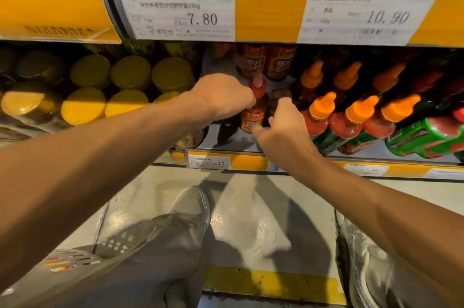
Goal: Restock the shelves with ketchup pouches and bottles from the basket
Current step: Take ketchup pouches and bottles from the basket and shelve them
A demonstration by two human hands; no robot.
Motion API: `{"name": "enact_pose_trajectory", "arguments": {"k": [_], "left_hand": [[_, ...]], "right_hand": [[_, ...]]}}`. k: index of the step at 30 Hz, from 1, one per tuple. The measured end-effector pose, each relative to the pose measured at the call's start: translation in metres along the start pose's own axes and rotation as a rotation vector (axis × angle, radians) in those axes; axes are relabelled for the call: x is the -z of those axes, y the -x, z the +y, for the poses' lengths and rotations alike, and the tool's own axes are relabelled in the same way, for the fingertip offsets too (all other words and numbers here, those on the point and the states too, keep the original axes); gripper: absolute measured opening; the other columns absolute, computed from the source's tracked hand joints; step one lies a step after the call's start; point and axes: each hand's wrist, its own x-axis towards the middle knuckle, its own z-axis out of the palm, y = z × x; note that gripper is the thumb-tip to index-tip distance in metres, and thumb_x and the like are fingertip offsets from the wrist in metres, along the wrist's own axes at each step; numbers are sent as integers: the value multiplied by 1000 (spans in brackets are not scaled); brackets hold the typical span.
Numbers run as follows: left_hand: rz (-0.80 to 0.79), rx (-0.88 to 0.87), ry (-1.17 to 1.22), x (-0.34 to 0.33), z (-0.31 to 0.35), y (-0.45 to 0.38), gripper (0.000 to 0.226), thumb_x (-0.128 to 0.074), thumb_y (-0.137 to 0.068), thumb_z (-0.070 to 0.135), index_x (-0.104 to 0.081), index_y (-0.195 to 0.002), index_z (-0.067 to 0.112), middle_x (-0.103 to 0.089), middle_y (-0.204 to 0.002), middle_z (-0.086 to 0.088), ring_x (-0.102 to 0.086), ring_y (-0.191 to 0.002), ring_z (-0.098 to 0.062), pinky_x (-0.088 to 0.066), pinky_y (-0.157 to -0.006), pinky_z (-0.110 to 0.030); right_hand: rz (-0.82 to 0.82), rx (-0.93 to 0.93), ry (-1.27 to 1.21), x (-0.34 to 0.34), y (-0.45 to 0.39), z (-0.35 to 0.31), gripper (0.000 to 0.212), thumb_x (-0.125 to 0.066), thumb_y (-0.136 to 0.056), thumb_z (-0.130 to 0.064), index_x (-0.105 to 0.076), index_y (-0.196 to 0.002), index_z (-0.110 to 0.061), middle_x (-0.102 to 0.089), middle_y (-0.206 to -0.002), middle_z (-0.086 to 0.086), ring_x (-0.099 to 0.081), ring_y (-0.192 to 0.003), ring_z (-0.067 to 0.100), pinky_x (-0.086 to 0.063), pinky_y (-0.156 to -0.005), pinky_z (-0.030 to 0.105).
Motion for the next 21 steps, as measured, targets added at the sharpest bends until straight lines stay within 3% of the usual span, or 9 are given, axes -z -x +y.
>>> {"name": "enact_pose_trajectory", "arguments": {"k": [4,7,9,12,14,18,21], "left_hand": [[-56,4,32,-20,-4,-2,47,-71,-83,59,-70,-98,14,-70,-97,-5,-63,-83,-20,-50,-66,-30],[-66,46,90,-28,-3,-10,48,-66,-89,55,-70,-109,12,-70,-114,-7,-64,-100,-23,-53,-82,-33],[-30,13,119,-31,-1,-14,47,-66,-90,51,-69,-119,14,-68,-123,-7,-62,-114,-25,-49,-99,-38],[67,-76,216,-37,5,-18,44,-74,-87,42,-65,-124,18,-67,-127,-6,-61,-117,-27,-48,-102,-41],[111,-99,277,-41,9,-23,47,-77,-84,39,-65,-124,19,-68,-127,-6,-62,-117,-26,-48,-103,-40],[78,-105,318,-51,17,-29,47,-73,-88,43,-63,-127,18,-67,-128,-9,-61,-117,-29,-49,-102,-42],[124,-124,420,-55,20,-29,46,-80,-84,32,-64,-125,16,-68,-126,-9,-62,-116,-29,-52,-99,-45]], "right_hand": [[38,405,355,47,38,-16,33,-68,-85,-9,-55,-114,-17,-62,-104,3,-56,-97,24,-52,-77,42],[118,563,600,92,34,-18,35,-72,-80,-16,-63,-114,-13,-64,-98,8,-56,-93,31,-47,-79,44],[109,487,741,113,24,-13,43,-74,-84,-30,-63,-122,-14,-64,-94,12,-59,-91,37,-44,-78,46],[-26,331,789,131,10,-2,49,-65,-91,-51,-59,-132,-25,-69,-101,7,-63,-95,33,-47,-77,42],[-83,295,617,133,5,3,42,-63,-92,-52,-64,-127,-28,-72,-100,2,-62,-87,25,-49,-76,39],[-55,288,486,128,-3,14,35,-65,-90,-53,-73,-108,-23,-67,-75,-5,-55,-66,14,-40,-61,34],[-62,286,483,128,-4,19,36,-66,-89,-54,-72,-107,-24,-63,-73,-7,-53,-67,14,-37,-63,34]]}}
